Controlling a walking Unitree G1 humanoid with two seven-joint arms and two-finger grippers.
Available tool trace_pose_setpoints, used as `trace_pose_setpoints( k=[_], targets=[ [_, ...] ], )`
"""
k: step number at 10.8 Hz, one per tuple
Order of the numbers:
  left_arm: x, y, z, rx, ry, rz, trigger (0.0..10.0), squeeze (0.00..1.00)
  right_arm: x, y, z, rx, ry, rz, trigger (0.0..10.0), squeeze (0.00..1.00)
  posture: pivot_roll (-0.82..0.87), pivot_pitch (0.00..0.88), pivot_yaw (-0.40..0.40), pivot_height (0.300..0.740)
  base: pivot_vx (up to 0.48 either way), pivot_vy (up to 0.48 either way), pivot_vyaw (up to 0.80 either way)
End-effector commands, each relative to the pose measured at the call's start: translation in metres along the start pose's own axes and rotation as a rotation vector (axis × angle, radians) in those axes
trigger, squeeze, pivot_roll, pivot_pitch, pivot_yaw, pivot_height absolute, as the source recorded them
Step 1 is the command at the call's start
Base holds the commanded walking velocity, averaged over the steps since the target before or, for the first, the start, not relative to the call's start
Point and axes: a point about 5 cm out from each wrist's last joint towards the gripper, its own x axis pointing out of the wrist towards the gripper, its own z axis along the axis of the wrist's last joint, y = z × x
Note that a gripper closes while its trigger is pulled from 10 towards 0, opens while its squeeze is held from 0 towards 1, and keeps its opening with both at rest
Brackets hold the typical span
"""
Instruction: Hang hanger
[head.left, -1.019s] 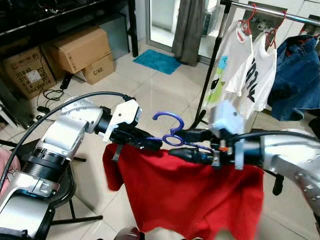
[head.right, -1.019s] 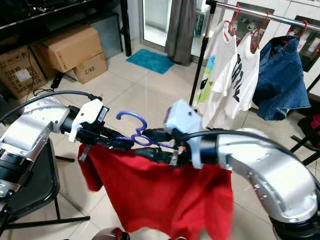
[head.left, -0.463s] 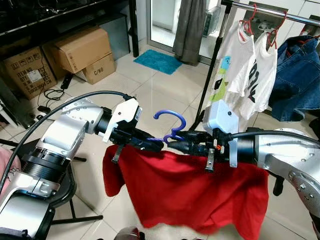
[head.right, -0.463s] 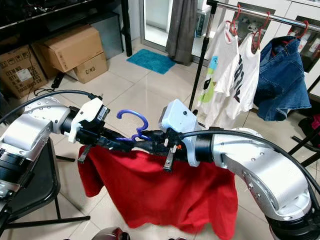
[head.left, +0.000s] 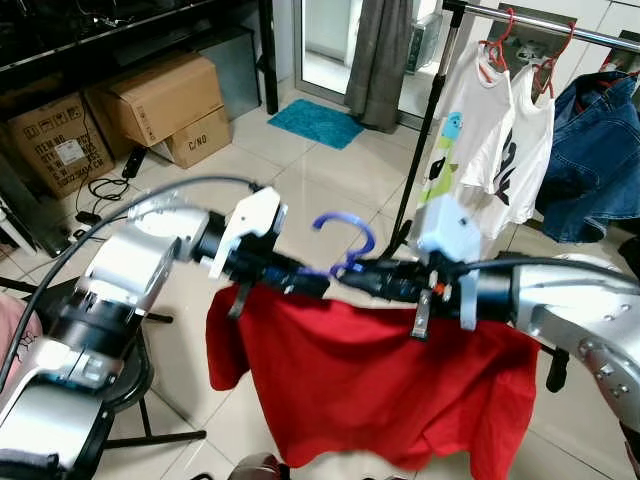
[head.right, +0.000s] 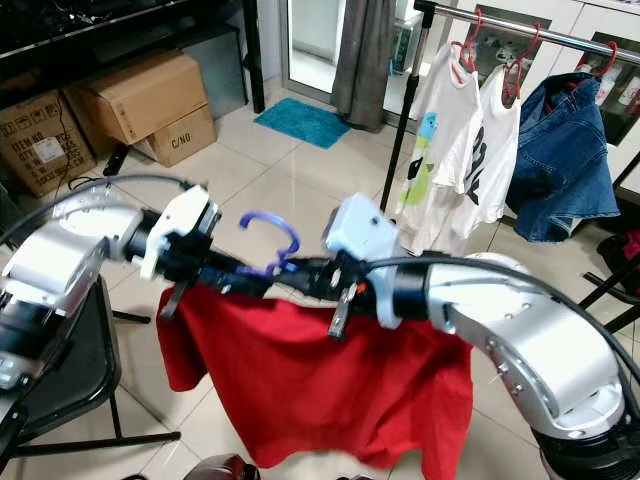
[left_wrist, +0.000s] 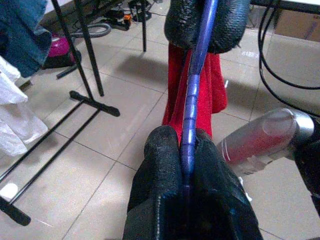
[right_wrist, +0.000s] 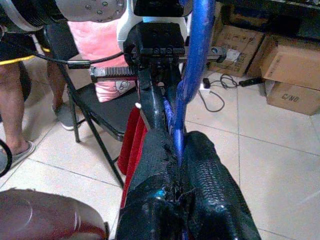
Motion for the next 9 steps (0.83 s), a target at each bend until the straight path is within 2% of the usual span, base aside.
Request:
trace_pose_setpoints(
  k=[1, 2, 3, 7, 9],
  targets=[
    [-0.010, 0.010, 0.017, 0.047, -0.055, 0.093, 0.0, 0.00, 0.004, 0.006, -0.001, 0.006, 0.003, 0.055, 0.0, 0.00, 0.01, 0.011, 0.021, 0.740, 0.000, 0.000, 0.00],
    [-0.013, 0.016, 0.020, 0.045, -0.083, 0.149, 10.0, 0.00, 0.002, 0.005, -0.001, 0.009, -0.002, 0.053, 0.0, 0.00, 0.01, 0.008, 0.022, 0.740, 0.000, 0.000, 0.00],
    [-0.015, 0.016, 0.022, 0.039, -0.101, 0.138, 10.0, 1.00, 0.000, 0.004, -0.002, 0.011, 0.002, 0.046, 0.0, 0.00, 0.01, 0.006, 0.023, 0.740, 0.000, 0.000, 0.00],
    [-0.027, 0.012, 0.038, 0.047, -0.186, 0.099, 10.0, 1.00, -0.008, -0.004, -0.014, 0.077, 0.046, -0.026, 0.0, 0.00, 0.02, 0.004, 0.028, 0.740, 0.000, 0.000, 0.00],
    [-0.027, 0.013, 0.043, 0.075, -0.226, 0.127, 10.0, 1.00, -0.009, -0.002, -0.018, 0.086, 0.049, -0.029, 0.0, 0.00, 0.03, 0.004, 0.026, 0.740, 0.000, 0.000, 0.00]
  ],
)
